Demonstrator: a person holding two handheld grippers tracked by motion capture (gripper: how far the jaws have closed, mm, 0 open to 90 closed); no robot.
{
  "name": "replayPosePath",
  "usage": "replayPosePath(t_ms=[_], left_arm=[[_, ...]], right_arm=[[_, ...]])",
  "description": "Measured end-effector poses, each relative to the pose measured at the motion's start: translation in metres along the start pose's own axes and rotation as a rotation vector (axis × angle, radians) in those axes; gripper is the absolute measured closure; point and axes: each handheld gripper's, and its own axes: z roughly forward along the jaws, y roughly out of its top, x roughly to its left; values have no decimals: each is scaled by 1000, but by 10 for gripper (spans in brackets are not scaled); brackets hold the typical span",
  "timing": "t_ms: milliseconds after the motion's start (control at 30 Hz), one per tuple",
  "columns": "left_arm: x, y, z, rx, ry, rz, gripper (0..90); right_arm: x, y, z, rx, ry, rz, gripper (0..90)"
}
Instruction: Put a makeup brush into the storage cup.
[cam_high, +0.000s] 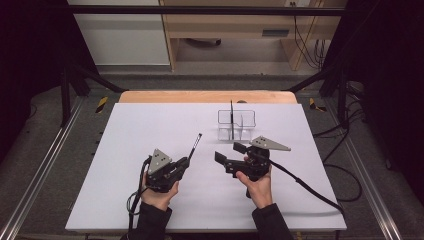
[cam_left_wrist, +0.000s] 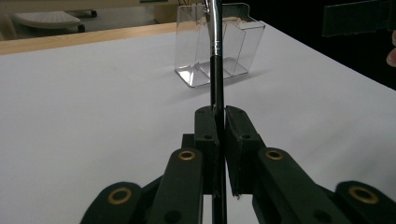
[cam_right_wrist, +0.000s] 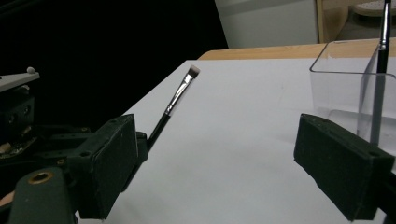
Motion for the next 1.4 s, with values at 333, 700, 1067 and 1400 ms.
replayPosePath(t_ms=[333, 700, 1067, 1400], left_arm=[[-10, -1, 7, -3, -20, -4, 833], [-26, 3, 12, -17, -32, 18, 833], [-38, 4, 18, -27, -52, 28, 833], [-45, 5, 18, -35, -62, 40, 833]], right_arm=[[0, 1, 6, -10, 16, 65, 176], [-1, -2, 12, -2, 22, 106, 189], [0, -4, 15, -5, 35, 143, 245], [0, -5, 17, 0, 32, 178, 365]])
